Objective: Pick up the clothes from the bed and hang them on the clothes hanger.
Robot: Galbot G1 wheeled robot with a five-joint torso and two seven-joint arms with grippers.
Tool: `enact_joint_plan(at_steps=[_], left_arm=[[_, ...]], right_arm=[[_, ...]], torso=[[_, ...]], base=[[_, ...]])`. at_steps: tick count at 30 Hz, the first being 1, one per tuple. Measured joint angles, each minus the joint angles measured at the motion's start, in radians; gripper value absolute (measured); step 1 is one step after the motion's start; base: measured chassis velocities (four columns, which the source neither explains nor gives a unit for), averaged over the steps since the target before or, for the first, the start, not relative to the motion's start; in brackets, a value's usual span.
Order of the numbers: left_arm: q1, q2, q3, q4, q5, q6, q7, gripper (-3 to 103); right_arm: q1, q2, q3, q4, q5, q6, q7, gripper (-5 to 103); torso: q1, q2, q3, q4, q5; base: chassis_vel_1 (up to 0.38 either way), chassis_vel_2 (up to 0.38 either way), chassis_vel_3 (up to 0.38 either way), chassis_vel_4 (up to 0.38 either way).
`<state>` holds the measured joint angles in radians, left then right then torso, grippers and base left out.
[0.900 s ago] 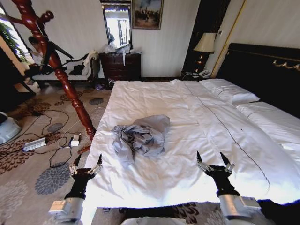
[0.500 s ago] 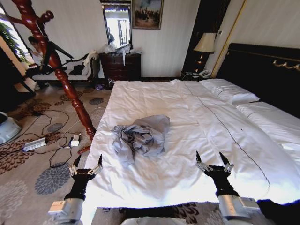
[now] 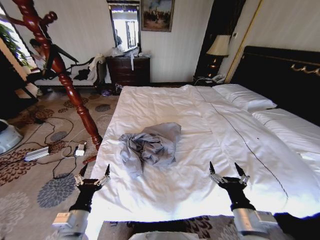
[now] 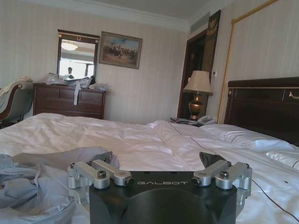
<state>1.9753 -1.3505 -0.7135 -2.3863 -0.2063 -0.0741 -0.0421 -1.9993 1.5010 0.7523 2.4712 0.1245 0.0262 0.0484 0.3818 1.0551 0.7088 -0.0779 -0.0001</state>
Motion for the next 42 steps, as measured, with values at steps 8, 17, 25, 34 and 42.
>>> enact_joint_plan(at_steps=[8,17,25,34,42], left_arm=[[-0.066,0.101,0.029,0.035,-0.062,0.048,-0.006,99],[-0.179,0.273,0.034,0.106,-0.187,0.091,-0.005,99],[-0.351,0.45,0.07,0.231,-0.358,0.121,0.042,99],[-0.571,0.63,0.229,0.371,-0.506,0.14,0.13,102],[-0.903,0.729,0.493,0.515,-0.592,0.144,0.21,96]], right_arm=[[-0.002,0.005,0.009,0.0,0.0,0.0,0.0,100],[0.005,0.006,0.015,-0.024,0.0,0.0,0.009,100],[0.006,-0.005,0.033,-0.017,-0.001,-0.005,0.009,100],[-0.007,0.007,0.049,0.0,-0.004,0.003,0.012,100],[-0.024,0.04,0.051,0.009,-0.036,0.018,0.012,100]], torso=[[0.0,0.0,0.0,0.0,0.0],[0.0,0.0,0.0,0.0,-0.0001],[0.0,0.0,0.0,-0.0003,-0.0002],[0.0,0.0,0.0,0.0,-0.0002],[0.0,0.0,0.0,0.0,0.0002]], base=[[0.0,0.0,0.0,0.0],[0.0,0.0,0.0,0.0],[0.0,0.0,0.0,0.0],[0.0,0.0,0.0,0.0],[0.0,0.0,0.0,0.0]])
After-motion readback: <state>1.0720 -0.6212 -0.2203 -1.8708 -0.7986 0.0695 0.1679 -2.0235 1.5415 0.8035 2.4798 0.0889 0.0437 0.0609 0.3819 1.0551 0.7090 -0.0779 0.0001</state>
